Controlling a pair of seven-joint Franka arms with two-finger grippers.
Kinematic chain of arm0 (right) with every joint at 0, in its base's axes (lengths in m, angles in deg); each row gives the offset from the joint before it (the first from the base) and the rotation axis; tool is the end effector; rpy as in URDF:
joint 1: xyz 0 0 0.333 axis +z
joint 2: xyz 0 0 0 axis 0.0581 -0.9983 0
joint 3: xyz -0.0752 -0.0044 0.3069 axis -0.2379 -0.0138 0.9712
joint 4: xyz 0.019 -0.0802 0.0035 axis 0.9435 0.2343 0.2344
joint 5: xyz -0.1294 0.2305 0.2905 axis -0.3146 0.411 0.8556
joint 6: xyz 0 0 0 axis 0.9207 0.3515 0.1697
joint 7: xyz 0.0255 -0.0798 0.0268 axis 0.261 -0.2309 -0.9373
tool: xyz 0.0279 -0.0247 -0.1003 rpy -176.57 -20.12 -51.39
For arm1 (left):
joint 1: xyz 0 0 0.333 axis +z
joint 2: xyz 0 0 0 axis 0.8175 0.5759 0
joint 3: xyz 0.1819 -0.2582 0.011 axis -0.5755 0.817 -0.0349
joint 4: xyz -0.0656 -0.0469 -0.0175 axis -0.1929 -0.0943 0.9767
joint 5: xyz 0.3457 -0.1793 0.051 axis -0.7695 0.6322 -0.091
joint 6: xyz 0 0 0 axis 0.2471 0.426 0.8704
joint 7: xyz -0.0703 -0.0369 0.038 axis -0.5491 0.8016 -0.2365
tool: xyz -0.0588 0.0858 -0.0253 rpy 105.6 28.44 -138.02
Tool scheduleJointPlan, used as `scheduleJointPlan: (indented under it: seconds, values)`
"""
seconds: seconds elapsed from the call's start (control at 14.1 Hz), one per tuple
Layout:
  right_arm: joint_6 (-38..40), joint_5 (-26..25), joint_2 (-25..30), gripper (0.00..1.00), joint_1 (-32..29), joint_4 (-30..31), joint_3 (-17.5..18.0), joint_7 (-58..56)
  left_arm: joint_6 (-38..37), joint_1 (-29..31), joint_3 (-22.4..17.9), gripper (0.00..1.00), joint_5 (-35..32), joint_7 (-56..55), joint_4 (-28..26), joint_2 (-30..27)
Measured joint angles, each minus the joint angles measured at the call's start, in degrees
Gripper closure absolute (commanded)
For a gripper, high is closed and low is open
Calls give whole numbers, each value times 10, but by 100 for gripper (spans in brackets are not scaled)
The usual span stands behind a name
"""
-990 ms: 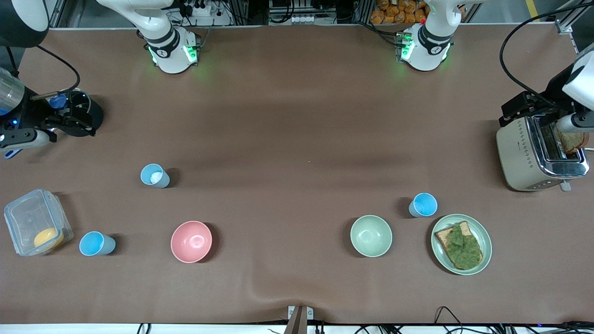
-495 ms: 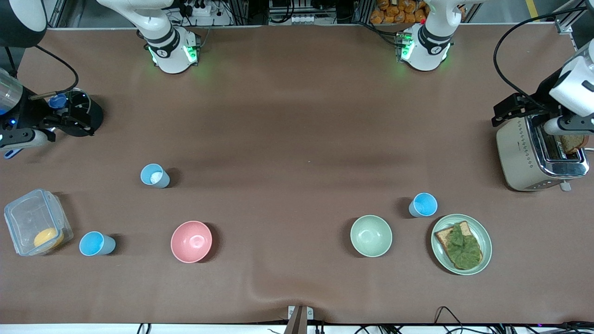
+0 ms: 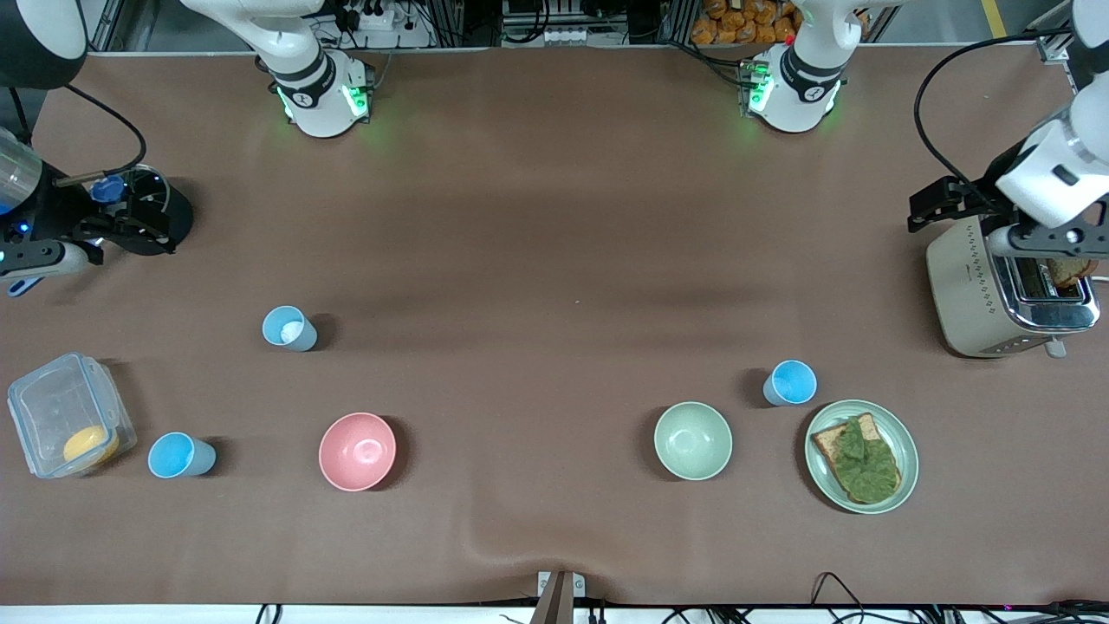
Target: Stack blue cups with both arms
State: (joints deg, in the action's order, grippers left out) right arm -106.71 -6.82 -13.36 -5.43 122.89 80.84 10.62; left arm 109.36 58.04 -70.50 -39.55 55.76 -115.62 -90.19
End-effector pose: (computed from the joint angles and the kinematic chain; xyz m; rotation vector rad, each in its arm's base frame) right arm 0.5558 -0.0075 0.5776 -3.1141 -0.2236 0.0435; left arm 0.5361 -0.0406 0.5659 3.1298 -0.1091 -0.1758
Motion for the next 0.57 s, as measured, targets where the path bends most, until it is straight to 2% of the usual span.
scheduleJointPlan:
  seconds: [0.28,0.57]
  values:
    - [3,0,-8,0,0,3,4,-2,-20,0,7,0,-4,0,-35,1]
    - [-10,-1,-76,0,17,15,14,-3,-23,0,7,0,-5,0,-52,2]
